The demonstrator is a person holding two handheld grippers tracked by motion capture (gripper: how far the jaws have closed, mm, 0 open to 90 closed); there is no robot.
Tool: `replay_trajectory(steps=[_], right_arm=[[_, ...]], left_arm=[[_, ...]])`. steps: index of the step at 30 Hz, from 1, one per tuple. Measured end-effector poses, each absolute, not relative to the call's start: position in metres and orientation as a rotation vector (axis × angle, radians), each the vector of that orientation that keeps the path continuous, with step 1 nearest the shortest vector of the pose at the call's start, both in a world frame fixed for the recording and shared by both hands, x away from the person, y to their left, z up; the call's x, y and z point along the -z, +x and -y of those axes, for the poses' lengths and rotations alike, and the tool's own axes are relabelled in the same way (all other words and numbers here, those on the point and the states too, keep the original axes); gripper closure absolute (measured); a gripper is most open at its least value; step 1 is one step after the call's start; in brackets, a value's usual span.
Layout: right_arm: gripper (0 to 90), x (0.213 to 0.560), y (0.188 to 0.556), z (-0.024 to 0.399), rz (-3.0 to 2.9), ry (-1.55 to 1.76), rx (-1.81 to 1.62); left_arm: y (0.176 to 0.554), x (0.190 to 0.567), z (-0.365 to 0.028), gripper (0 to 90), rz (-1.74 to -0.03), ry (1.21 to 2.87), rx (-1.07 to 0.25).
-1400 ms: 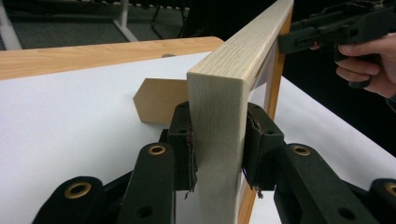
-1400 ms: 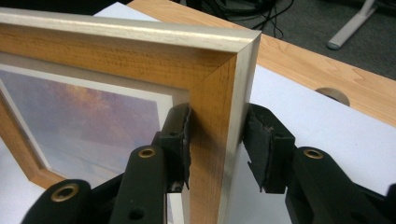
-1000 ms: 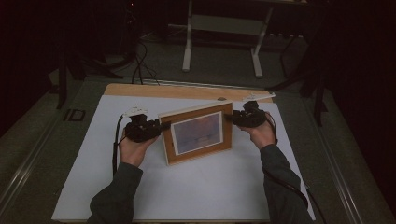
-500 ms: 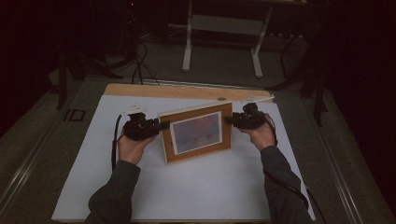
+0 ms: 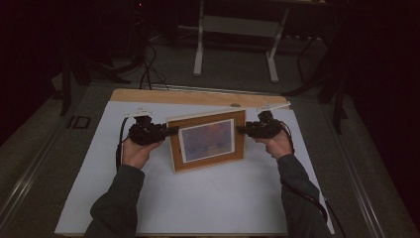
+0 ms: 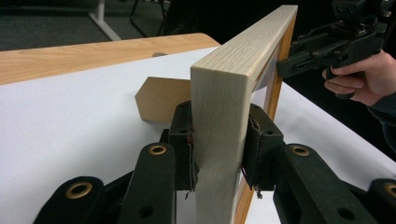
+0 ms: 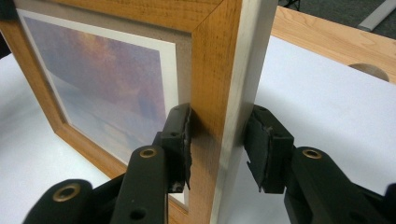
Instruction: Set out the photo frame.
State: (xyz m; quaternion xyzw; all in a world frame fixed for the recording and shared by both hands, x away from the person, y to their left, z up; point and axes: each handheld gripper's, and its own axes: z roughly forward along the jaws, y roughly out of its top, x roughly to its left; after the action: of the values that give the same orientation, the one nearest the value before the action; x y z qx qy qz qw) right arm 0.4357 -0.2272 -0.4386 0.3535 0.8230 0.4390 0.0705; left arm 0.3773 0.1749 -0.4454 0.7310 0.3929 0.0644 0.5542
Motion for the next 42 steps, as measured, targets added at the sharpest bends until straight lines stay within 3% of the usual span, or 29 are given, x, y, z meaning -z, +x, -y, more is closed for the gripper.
replay_trajectory(steps=[42], right_arm=[[63.1, 0.443, 0.407, 0.232, -2.405, 1.158, -1.343]], left_arm=[[0.399, 0.452, -0.177, 63.9, -0.922, 1.698, -0.087]])
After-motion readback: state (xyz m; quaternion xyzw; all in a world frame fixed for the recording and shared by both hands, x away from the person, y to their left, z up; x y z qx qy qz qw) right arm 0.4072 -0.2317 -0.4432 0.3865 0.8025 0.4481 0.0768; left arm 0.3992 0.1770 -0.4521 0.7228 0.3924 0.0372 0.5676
